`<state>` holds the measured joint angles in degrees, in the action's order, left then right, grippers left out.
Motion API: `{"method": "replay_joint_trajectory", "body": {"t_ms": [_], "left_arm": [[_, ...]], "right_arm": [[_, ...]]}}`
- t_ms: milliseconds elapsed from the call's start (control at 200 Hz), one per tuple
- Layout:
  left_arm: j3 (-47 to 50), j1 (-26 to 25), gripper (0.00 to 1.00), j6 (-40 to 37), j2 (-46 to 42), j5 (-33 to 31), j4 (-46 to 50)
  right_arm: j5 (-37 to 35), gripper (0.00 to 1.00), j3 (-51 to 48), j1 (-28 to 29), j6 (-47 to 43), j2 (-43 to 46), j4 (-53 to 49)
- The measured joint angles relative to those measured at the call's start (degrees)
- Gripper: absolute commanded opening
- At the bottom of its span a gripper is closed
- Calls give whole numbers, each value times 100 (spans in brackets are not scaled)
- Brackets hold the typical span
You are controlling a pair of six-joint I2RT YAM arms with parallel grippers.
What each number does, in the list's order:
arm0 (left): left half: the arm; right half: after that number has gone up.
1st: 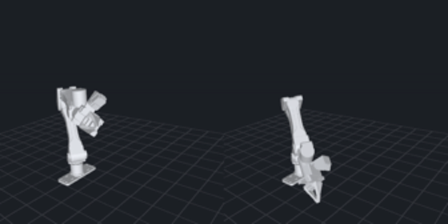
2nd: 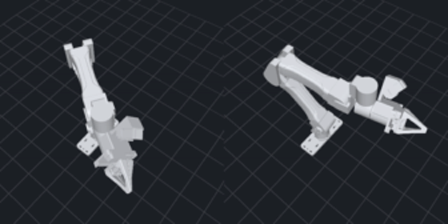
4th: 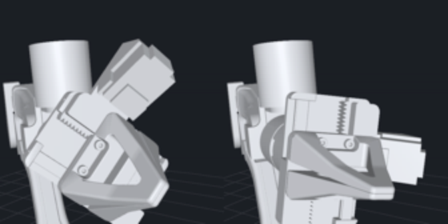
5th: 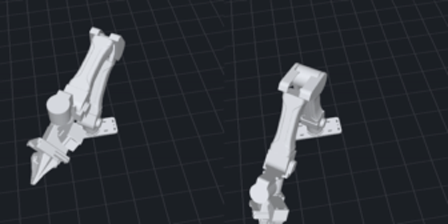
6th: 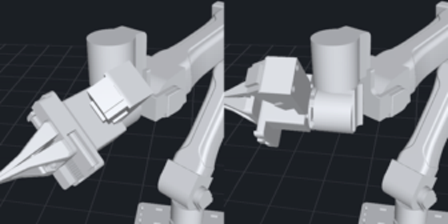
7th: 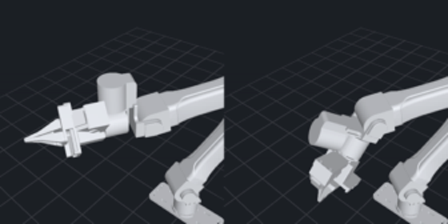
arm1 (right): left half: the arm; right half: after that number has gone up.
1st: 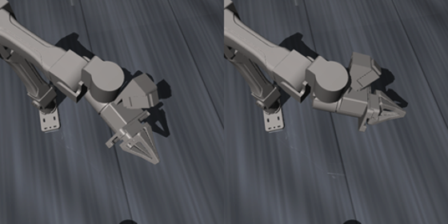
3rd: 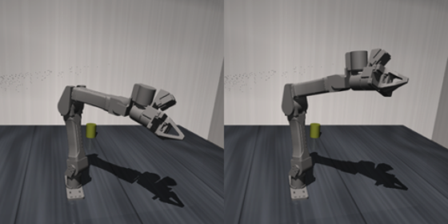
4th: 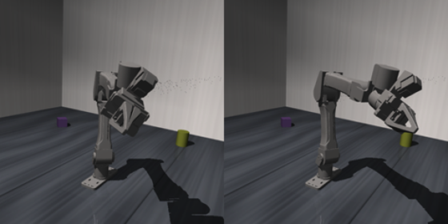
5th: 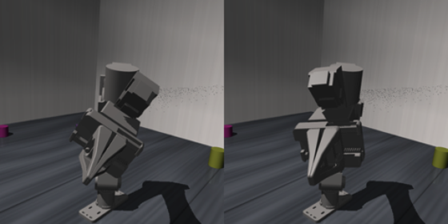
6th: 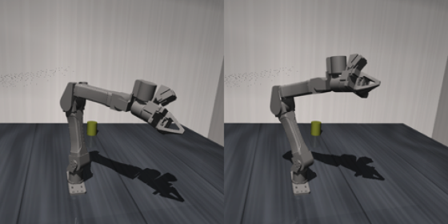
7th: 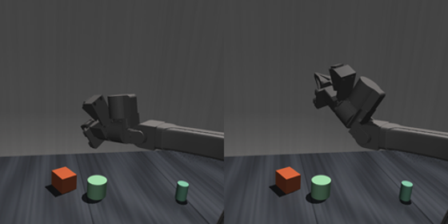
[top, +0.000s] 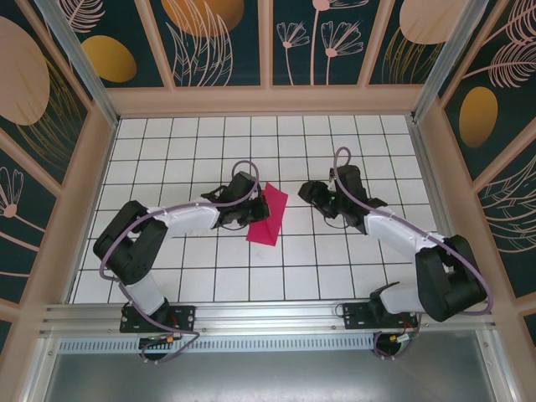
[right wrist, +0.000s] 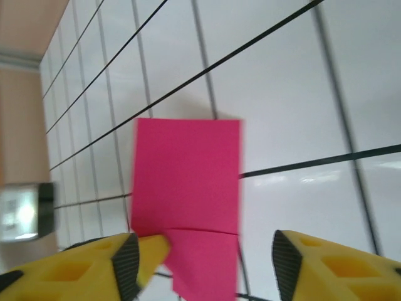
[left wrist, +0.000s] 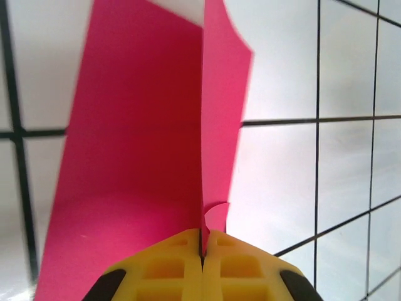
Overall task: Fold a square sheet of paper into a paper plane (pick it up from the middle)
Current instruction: Turn over the paper at the center of the table.
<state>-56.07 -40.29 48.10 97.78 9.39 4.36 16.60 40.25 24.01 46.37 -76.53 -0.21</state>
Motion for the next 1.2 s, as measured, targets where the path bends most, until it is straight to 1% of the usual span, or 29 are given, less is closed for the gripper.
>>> {"method": "replay_joint_trajectory", "body": {"t_ms": [90, 205, 355, 465, 535, 641, 821, 951, 1066, 1201], "left_arm": [[-507, 0, 6, -352, -247, -544, 619], [-1215, 0, 6, -835, -540, -1416, 1331], [-1864, -7, 6, -1248, -562, -2551, 2055], [-2299, -101, 6, -1349, -219, -3711, 2671], [-2566, -192, 6, -1346, 146, -4347, 3016], [-2743, -319, 6, -1338, 737, -5053, 3346], [-3042, -529, 6, -1311, 1770, -5786, 3823], [-3497, -758, 6, -1316, 2505, -6059, 3974], [-3611, -933, 7, -1362, 2824, -6033, 3943], [-3576, -1008, 11, -1432, 2879, -5665, 3727]], "right_arm": [[-234, 71, 0, -74, -131, 52, -181], [-466, 78, -2, -127, -251, 109, -337], [-669, 85, -2, -181, -339, 229, -420], [-826, 91, -2, -205, -382, 293, -485], [-931, 98, -20, -225, -385, 334, -522], [-1040, 99, -68, -262, -398, 393, -562], [-1215, 99, -125, -317, -389, 407, -621], [-1318, 99, -175, -422, -382, 409, -673], [-1412, 99, -184, -546, -345, 457, -745], [-1475, 99, -214, -660, -269, 590, -782]]}}
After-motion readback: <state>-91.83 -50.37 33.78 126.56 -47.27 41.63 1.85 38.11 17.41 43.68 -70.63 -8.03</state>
